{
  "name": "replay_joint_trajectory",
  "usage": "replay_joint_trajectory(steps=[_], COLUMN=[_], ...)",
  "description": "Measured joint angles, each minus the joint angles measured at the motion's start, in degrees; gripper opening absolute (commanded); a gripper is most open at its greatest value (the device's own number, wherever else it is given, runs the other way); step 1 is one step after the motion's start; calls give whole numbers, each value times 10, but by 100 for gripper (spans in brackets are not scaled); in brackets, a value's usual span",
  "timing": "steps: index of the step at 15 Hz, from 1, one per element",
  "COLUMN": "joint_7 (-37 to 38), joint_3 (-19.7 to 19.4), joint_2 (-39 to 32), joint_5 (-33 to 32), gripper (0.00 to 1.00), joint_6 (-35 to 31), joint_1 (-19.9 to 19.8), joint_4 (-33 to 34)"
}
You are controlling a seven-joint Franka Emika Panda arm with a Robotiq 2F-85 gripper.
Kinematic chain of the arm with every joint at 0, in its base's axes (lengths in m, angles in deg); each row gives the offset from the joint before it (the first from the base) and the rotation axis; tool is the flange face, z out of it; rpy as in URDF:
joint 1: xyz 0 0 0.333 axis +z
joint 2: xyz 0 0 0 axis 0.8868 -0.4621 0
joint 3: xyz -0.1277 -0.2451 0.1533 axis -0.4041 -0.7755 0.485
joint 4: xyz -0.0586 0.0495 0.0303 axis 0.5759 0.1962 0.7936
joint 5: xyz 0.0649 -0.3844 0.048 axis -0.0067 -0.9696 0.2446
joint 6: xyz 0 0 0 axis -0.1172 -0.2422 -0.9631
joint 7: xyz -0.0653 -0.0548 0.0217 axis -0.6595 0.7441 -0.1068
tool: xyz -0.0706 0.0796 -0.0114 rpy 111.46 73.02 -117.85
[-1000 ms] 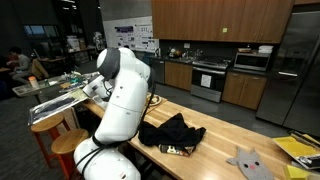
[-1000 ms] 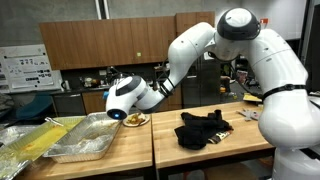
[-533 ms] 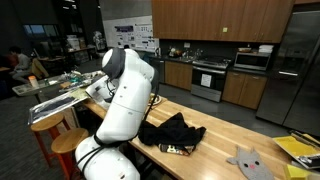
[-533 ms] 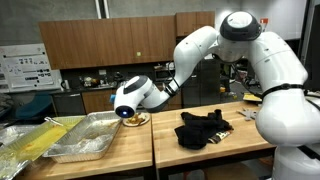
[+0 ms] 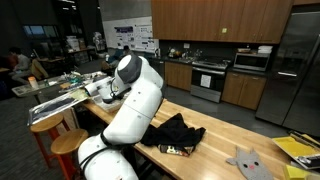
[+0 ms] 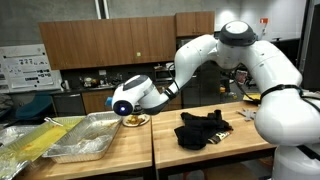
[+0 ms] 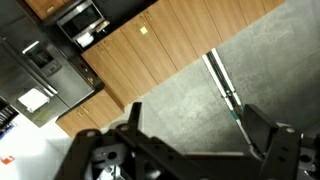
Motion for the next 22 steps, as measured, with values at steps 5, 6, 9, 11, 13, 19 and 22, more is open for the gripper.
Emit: replay_joint_trajectory(steps=[5,6,9,11,13,19,22], joint_7=[-2,-3,-5,-4,-5,-5,-9], joint_3=[31,36,48,53,59,76,73], joint_2=[-54,-60,-80,-94,-116,-189,-191], joint_5=[70,88,140,152,152,149,171], gripper=[100,100,100,100,100,100,100], joint_6=[-65,-77,-120,-162,-200,-245,-250], joint_1=[-33,-38,-51,-58,-65,-77,-75], joint_4=[10,11,15,17,17,19,22])
